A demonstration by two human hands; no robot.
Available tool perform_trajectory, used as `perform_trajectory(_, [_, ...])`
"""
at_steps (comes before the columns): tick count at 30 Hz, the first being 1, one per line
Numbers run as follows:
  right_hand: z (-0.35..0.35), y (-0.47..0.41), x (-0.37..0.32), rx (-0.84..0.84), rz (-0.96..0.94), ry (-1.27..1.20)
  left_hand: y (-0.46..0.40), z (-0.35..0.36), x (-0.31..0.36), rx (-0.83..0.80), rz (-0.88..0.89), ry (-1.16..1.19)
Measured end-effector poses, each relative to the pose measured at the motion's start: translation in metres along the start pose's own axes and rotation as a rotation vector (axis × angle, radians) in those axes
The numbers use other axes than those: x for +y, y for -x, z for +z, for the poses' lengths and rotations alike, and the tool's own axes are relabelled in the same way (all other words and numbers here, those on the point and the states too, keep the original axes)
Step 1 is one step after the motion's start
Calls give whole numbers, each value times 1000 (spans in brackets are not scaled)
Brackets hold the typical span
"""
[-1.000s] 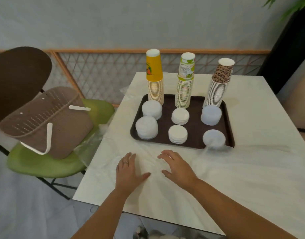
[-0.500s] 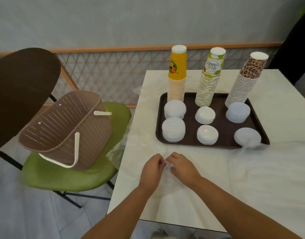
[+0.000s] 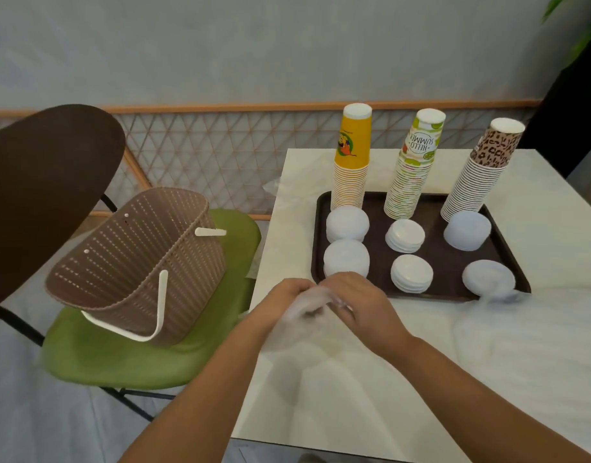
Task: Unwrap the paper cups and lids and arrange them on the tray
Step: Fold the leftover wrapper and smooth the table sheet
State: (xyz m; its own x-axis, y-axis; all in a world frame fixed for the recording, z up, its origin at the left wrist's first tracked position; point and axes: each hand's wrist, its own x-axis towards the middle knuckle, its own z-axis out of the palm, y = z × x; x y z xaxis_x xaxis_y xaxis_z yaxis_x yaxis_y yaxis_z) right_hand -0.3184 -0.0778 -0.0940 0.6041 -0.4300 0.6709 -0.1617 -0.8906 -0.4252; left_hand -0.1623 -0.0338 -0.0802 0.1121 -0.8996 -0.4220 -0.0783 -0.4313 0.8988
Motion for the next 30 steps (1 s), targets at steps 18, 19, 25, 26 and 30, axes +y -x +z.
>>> perform_trajectory(18, [52,-6,58,-251,208,688,-108,-29,-64,454,185,-894])
perform_trajectory(19, [57,-6,61,-268,210,721,-109,-29,-65,476,210,-865])
perform_trajectory(25, [68,-4,71,-420,218,824,-114,-23,-63,509,223,-784])
perform_trajectory(26, [68,-5,72,-447,215,819,-115,-22,-62,499,210,-782])
perform_trajectory(30, [67,-10,69,-535,206,792,-115,-21,-60,457,149,-737])
